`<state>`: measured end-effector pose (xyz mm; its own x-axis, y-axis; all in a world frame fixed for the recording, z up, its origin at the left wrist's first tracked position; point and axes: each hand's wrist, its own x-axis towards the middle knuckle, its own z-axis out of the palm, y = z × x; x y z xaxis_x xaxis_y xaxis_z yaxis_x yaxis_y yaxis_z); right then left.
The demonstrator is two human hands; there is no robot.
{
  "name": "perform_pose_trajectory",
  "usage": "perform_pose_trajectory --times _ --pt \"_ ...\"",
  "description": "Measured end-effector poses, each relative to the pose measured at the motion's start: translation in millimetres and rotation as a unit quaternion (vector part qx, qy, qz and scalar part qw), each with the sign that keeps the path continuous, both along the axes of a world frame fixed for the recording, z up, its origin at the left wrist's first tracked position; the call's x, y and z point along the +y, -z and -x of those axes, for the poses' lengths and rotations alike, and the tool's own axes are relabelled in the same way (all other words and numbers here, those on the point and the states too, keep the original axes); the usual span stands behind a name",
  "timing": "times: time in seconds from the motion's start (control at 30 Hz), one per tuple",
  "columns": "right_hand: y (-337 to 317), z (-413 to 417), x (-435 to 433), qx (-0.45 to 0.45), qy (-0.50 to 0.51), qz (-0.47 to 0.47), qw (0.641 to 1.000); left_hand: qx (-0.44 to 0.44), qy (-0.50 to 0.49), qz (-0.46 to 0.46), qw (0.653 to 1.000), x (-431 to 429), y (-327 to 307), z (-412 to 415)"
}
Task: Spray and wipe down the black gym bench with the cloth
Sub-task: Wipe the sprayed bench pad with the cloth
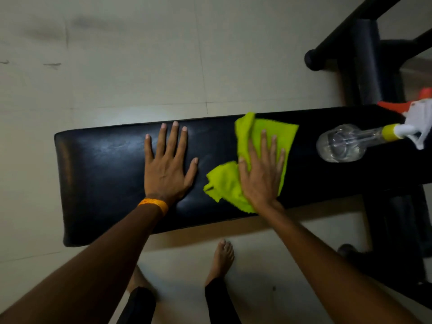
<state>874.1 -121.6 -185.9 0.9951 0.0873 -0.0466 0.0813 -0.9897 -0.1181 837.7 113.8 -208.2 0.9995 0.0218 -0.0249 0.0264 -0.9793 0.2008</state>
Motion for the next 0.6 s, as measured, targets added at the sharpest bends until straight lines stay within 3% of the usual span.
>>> perform_pose_trajectory --times 0.1,0.2,0.3,0.33,0.47,0.5,0.6 --pt "-1 -11 -28 0.021 -0.128 -0.006 0.992 0.003 -0.003 -0.005 1.0 1 0 0" --pt "0 -67 -70 0.008 -0.047 -0.015 0.999 0.003 -0.003 -0.012 1.0 -1 1 -1" --pt "3 -67 -60 0.0 0.054 -0.026 0.998 -0.007 -0.01 -0.008 1.0 -2 2 -1" --pt "4 -53 -52 0.001 0.036 -0.018 0.999 -0.01 -0.012 -0.01 1.0 -3 2 -1" --pt "-1 -20 -78 0.033 -0.215 -0.018 0.976 -0.009 -0.016 -0.023 1.0 -3 2 -2" --pt "-1 -29 -89 0.031 -0.217 -0.023 0.975 -0.007 -0.017 -0.026 0.999 -3 2 -2" --pt "-2 -32 -95 0.031 -0.088 -0.032 0.995 -0.004 -0.017 -0.024 1.0 -3 2 -3"
